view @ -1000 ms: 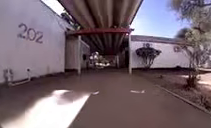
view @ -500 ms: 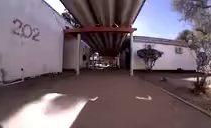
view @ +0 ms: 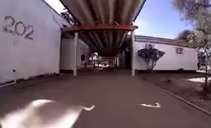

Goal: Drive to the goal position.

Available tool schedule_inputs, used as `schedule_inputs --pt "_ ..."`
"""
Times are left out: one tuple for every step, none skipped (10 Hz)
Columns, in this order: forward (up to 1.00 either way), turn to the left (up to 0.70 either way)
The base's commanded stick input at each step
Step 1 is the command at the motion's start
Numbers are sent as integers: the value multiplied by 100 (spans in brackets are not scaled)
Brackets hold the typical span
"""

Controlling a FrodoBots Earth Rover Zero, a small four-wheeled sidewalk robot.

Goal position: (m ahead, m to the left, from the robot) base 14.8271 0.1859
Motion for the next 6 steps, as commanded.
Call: schedule_inputs --pt "70 0" --pt "70 0" --pt "70 0" --pt "70 0" --pt "70 0" --pt "70 0"
